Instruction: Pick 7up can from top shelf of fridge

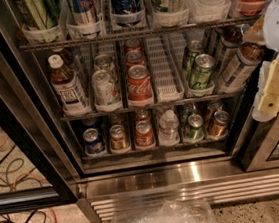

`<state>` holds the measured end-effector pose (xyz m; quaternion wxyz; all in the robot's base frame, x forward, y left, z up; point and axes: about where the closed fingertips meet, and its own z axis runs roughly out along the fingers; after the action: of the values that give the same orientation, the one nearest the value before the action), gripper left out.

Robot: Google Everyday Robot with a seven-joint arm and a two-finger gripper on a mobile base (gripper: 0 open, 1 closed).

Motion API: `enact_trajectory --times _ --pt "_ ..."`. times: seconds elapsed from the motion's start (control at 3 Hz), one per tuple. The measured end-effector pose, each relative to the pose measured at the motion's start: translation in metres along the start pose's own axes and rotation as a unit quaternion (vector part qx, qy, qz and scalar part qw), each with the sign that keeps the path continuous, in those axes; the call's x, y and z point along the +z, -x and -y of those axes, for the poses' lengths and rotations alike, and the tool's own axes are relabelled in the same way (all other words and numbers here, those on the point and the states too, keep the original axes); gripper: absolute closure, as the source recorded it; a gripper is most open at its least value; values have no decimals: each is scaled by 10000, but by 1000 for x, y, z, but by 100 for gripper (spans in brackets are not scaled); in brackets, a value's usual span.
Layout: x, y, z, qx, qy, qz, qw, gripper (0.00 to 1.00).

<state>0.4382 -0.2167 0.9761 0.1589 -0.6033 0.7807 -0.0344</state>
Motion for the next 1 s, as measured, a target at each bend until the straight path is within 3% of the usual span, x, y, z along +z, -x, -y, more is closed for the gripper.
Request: enact_trajectory --times 0.67,1.0 --pt "0 5 2 88 -83 113 9999 0" --pt "14 10 -6 705 -114 621 9955 0"
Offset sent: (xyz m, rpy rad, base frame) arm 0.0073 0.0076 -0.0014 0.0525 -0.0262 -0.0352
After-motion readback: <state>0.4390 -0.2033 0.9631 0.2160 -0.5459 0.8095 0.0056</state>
